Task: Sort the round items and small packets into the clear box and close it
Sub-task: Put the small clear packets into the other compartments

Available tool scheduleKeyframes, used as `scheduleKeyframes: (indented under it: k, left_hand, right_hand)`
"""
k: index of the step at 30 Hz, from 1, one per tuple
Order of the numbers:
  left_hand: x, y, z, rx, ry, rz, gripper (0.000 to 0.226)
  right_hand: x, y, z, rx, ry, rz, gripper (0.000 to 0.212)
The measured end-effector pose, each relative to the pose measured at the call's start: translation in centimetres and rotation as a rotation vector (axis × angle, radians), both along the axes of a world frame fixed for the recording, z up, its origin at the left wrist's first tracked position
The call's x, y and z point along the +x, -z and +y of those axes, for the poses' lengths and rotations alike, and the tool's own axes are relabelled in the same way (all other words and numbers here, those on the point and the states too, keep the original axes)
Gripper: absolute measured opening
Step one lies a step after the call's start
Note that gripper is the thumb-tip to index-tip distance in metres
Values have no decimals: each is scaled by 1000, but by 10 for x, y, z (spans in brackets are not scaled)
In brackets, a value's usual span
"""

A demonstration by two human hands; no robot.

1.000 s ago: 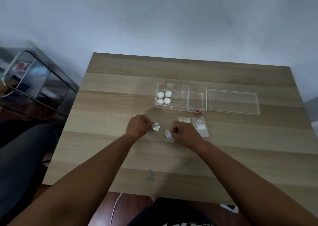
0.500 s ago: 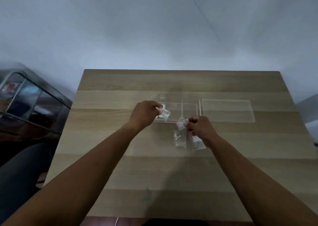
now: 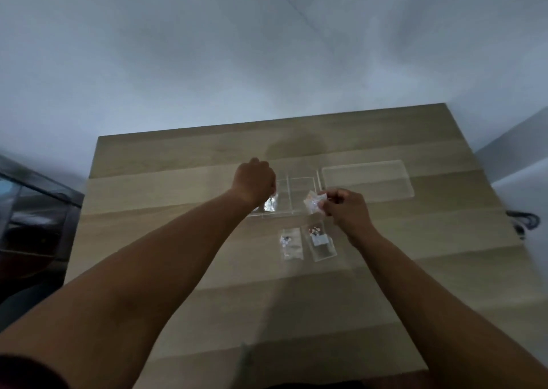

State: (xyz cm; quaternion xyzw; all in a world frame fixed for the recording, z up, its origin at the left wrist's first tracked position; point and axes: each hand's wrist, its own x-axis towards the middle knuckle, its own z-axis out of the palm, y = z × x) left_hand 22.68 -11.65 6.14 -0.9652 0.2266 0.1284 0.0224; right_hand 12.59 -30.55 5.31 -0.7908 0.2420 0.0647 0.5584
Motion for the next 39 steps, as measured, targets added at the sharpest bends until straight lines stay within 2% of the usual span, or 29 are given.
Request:
scheduleKeyframes:
  k: [3,6,11,15,19,24,31,36,39]
  left_hand:
    - [-3,10,6,-9,15,-41,24]
    - [-4,10,14,-159,-5,-97,20]
    - [-4,3,42,-452,-323,-217,21]
    - [-14,12,73,-541,-647,-94,36]
    - [-26,24,85,-701,-808,82,35]
    - [-32,27,85,-795,-878,96,33]
    - [-33,28,84,-800,-879,88,34]
    - [-32,29,83,-782,-853,74,38]
    - [-33,27,82,-782,-833,29,39]
  right_hand:
    - [7,-1,0,-8,-1,14,20]
    - [19,-5,6,-24,-29,14,21]
    - [55,-17,29,-151,-177,-5,22]
    - [78,-21,53,-366,-399,-31,17]
    - [91,-14,72,-520,-593,43,11]
    - [92,-5,81,-678,-689,69,18]
    - [84,-1,83,-940,-792,-72,26]
    - [80,-2,75,-826,-785,-92,32]
    - [75,-3,65,-713,-669,-161,28]
